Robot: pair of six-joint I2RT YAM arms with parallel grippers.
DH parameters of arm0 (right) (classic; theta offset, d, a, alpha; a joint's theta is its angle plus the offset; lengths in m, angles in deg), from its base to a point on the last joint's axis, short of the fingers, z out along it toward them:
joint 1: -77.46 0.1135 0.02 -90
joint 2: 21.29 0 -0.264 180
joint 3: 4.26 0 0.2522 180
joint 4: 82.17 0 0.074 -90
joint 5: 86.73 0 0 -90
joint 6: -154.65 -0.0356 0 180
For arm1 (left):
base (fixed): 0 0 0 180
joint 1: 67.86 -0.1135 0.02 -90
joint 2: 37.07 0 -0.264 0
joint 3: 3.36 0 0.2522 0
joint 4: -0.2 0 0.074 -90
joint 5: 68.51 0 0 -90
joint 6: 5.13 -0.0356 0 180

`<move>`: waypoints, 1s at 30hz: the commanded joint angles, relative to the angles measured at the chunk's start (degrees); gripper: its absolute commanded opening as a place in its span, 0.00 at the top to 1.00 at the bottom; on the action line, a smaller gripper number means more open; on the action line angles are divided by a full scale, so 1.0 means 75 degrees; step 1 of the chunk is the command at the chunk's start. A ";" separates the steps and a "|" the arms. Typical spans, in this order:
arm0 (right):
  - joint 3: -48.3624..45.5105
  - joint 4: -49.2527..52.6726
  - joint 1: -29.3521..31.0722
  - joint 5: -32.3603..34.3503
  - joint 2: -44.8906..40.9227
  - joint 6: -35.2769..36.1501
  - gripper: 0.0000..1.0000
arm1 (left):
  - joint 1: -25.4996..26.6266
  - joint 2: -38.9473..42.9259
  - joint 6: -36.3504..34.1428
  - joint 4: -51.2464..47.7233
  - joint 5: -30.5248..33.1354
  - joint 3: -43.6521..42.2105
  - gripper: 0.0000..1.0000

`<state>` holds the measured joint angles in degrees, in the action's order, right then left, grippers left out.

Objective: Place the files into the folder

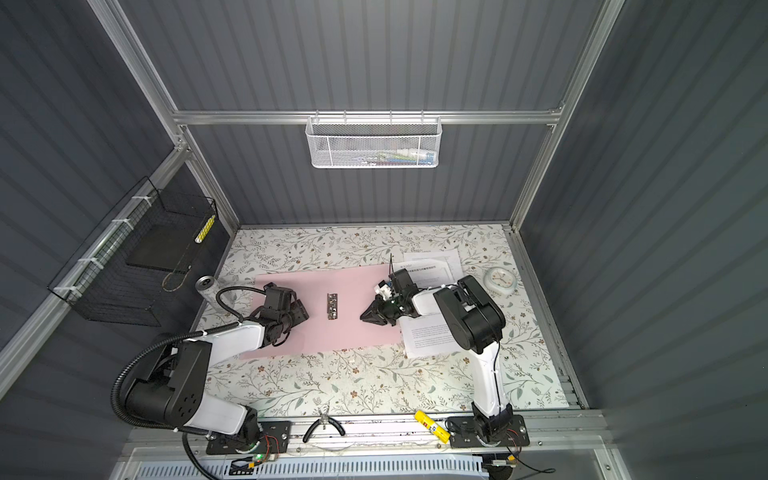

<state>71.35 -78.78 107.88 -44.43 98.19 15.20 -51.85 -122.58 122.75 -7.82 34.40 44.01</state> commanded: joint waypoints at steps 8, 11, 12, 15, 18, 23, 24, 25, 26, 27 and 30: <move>0.0798 0.1285 0.0087 0.0490 -0.0265 0.0549 0.80 | -0.0072 0.0277 -0.0595 -0.0591 -0.0506 0.0547 0.27; 0.1325 0.1951 0.0249 0.0673 -0.0321 0.0896 0.80 | -0.0072 0.0444 -0.0663 -0.0686 -0.0642 0.0680 0.29; 0.1526 0.2203 0.0332 0.0766 -0.0321 0.1030 0.81 | -0.0072 0.0478 -0.0659 -0.0700 -0.0687 0.0704 0.30; 0.2106 0.2829 0.0583 0.1059 -0.0235 0.1374 0.80 | -0.0072 0.0599 -0.0564 -0.0669 -0.0761 0.0676 0.31; 0.2630 0.3215 0.0826 0.1261 -0.0056 0.1577 0.80 | -0.0072 0.0684 -0.0529 -0.0668 -0.0773 0.0620 0.33; 0.3420 0.3645 0.1074 0.1424 0.0402 0.1636 0.80 | -0.0072 0.0763 -0.0526 -0.0694 -0.0753 0.0536 0.34; 0.3590 0.3737 0.1115 0.1439 0.0506 0.1641 0.80 | -0.0072 0.0767 -0.0512 -0.0688 -0.0760 0.0512 0.35; 0.3743 0.3820 0.1156 0.1449 0.0601 0.1658 0.80 | -0.0072 0.0779 -0.0505 -0.0661 -0.0786 0.0469 0.35; 0.3882 0.3911 0.1202 0.1459 0.0686 0.1697 0.80 | -0.0073 0.0785 -0.0485 -0.0630 -0.0797 0.0432 0.35; 0.4062 0.4046 0.1249 0.1471 0.0801 0.1754 0.80 | -0.0072 0.0785 -0.0461 -0.0607 -0.0810 0.0390 0.35; 0.4538 0.4520 0.1420 0.1561 0.1102 0.1940 0.81 | -0.0072 0.0788 -0.0382 -0.0462 -0.0890 0.0229 0.37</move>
<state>102.91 -50.85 117.43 -34.18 104.47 27.41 -51.85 -117.69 119.56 -11.12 28.89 47.22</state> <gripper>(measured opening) 0.196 0.634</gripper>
